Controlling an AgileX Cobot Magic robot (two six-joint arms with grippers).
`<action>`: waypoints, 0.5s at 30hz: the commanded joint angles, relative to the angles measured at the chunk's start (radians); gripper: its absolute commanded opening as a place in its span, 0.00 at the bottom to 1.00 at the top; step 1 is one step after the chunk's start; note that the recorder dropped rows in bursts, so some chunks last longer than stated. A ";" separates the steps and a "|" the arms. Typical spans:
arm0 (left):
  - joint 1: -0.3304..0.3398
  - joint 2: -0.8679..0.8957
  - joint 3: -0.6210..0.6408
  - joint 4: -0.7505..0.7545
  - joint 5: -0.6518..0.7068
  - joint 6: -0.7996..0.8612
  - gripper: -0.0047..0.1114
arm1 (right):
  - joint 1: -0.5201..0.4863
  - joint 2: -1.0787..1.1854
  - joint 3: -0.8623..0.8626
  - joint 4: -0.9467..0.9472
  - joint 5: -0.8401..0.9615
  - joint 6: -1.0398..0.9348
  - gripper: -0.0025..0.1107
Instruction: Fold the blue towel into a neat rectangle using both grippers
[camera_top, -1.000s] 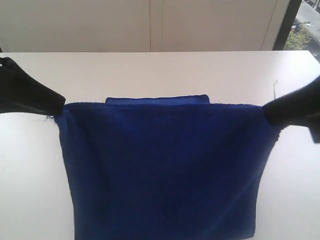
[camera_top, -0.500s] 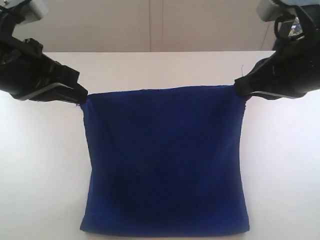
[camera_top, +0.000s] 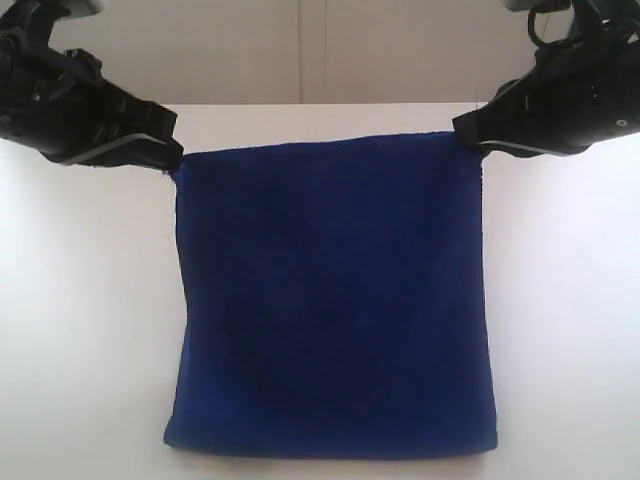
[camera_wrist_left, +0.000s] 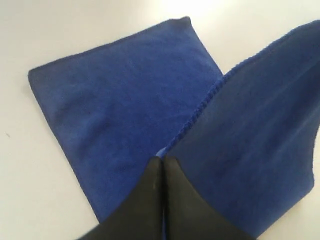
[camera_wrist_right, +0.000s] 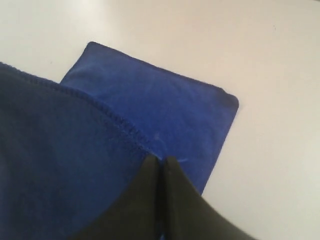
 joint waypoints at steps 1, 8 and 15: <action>0.002 0.015 -0.042 0.055 0.002 -0.051 0.04 | -0.006 0.010 -0.026 0.002 -0.027 -0.009 0.02; 0.002 0.074 -0.095 0.119 0.002 -0.091 0.04 | -0.006 0.052 -0.033 0.002 -0.089 -0.009 0.02; 0.002 0.087 -0.156 0.189 0.018 -0.129 0.04 | -0.006 0.073 -0.043 0.002 -0.125 -0.009 0.02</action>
